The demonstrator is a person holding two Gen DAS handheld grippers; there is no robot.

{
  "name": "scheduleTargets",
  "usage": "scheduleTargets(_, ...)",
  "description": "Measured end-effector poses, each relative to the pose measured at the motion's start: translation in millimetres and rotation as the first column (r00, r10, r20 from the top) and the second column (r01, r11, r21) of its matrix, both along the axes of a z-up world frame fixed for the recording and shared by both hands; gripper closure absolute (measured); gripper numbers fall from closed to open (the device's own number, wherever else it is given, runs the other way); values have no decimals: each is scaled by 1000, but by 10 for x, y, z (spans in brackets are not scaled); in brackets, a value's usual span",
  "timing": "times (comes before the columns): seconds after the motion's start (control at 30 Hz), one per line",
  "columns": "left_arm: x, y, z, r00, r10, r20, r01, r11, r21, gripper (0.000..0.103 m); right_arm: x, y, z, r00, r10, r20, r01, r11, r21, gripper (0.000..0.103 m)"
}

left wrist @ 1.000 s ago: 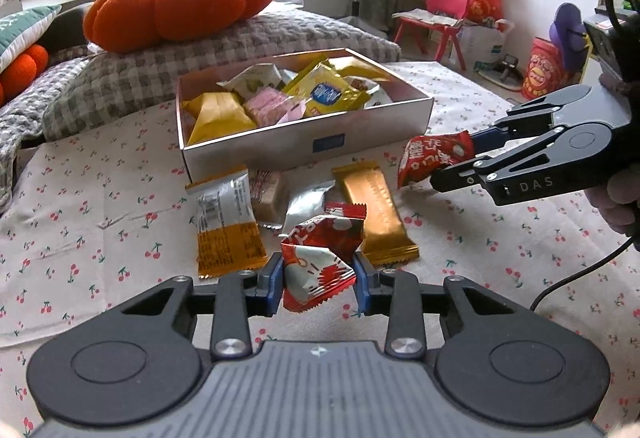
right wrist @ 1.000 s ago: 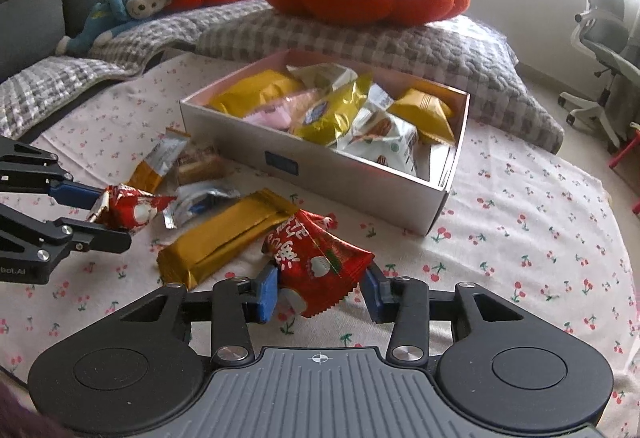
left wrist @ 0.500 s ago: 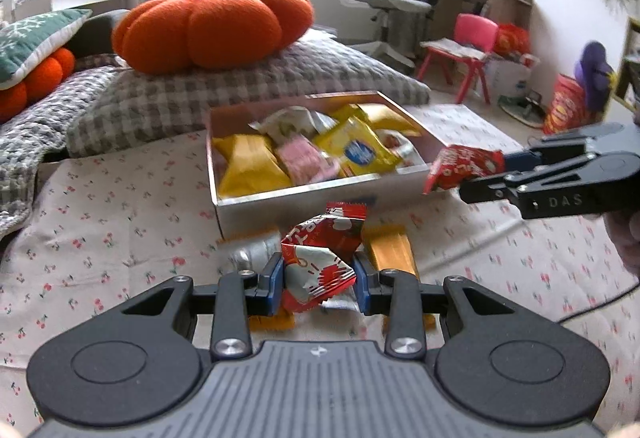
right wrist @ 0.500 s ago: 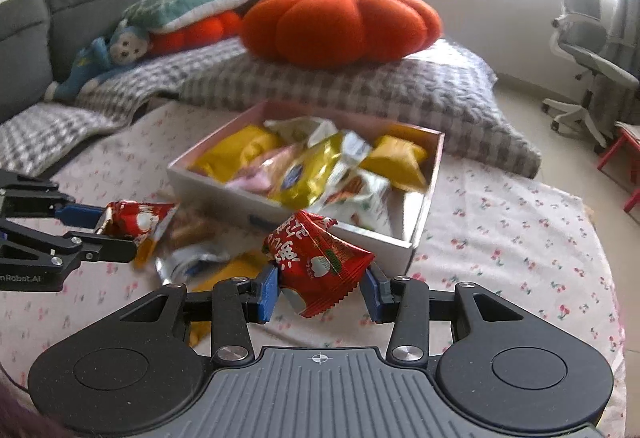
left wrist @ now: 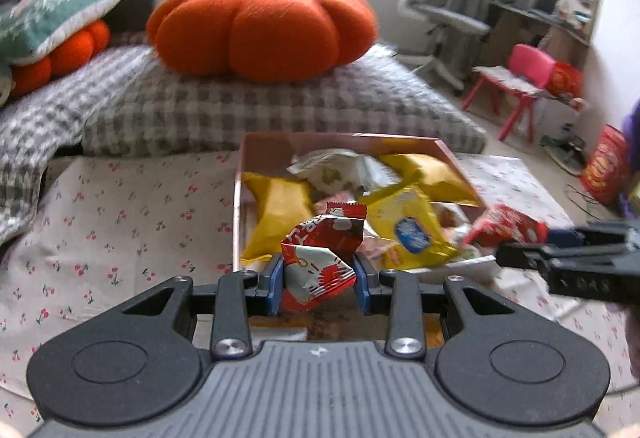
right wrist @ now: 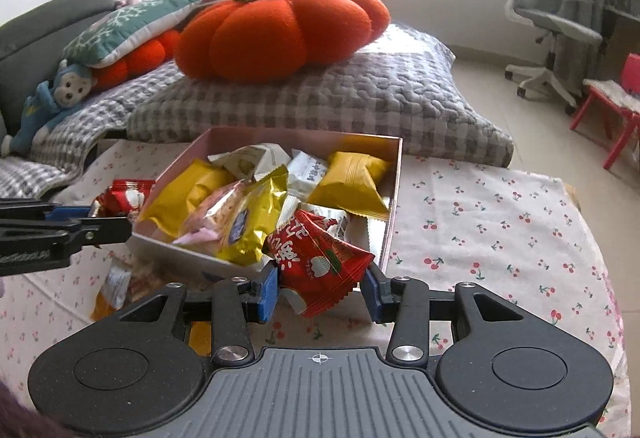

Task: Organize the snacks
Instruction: 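Lift both held red packets and carry them over the white box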

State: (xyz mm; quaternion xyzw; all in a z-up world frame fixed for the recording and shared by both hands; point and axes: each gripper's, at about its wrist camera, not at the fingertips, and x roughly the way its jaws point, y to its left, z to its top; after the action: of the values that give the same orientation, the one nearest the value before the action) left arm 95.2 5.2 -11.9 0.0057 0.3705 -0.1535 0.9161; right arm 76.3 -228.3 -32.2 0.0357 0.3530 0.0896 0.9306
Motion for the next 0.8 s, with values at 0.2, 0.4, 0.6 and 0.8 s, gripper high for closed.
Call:
scheduleTargets(0.2, 257, -16, -54, 994, 39, -101, -41, 999, -22, 71, 175, -12, -45, 997, -31, -66, 33, 999, 26, 61)
scheduleTargets(0.4, 388, 1, -115, 986, 64, -154, -73, 996, -53, 71, 288, -35, -92, 996, -38, -85, 41, 999, 29, 61)
scheduleTargets(0.6, 468, -32, -170, 987, 57, -152, -69, 995, -71, 72, 367, -70, -143, 994, -45, -101, 50, 998, 47, 61)
scheduleTargets(0.8, 552, -42, -261, 990, 55, -129, -67, 994, -91, 72, 406, -48, -207, 994, -46, -104, 50, 998, 44, 61)
